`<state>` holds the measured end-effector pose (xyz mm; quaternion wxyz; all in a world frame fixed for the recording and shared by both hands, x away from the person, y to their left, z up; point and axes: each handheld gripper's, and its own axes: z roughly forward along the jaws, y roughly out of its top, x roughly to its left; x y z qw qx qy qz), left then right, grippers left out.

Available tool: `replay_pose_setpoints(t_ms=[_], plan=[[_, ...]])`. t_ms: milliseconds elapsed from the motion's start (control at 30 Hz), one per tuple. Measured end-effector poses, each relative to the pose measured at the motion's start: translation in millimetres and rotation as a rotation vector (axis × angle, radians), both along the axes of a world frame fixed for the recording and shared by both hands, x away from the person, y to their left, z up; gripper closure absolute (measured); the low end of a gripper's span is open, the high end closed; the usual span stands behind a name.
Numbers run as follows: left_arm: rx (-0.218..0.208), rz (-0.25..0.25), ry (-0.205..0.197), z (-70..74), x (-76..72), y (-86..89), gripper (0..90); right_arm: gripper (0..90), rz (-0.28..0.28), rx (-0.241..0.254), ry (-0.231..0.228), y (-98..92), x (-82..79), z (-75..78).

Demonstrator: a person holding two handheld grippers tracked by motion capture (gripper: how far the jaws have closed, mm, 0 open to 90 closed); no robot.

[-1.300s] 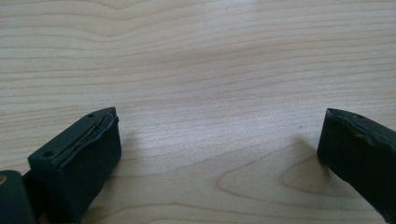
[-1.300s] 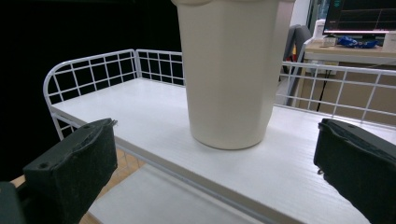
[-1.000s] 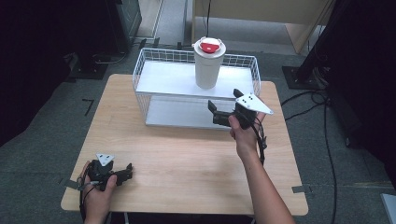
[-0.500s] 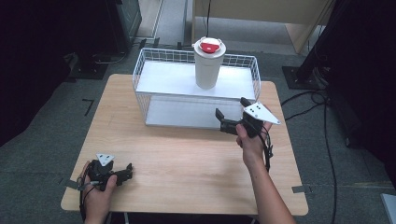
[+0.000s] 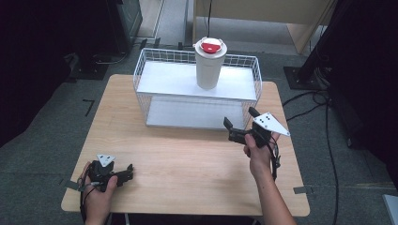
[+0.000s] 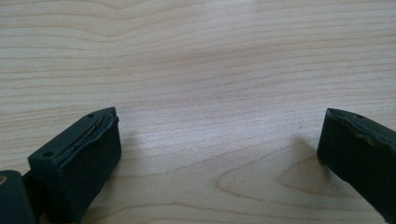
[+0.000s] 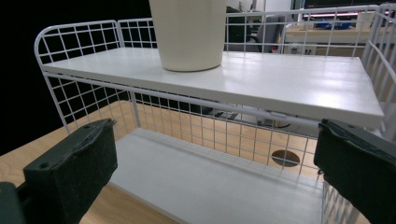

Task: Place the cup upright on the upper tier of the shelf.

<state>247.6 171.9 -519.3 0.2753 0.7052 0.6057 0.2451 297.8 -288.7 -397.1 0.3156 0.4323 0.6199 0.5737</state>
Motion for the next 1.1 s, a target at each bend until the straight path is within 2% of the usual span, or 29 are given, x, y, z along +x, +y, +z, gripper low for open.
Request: replay_pose_setpoints(t_ms=[1100], plan=[[0.000,-0.001,0.002,0.1,-0.1,0.0,0.0,0.0,-0.076,0.004,0.067,-38.1,-30.9,-36.3]])
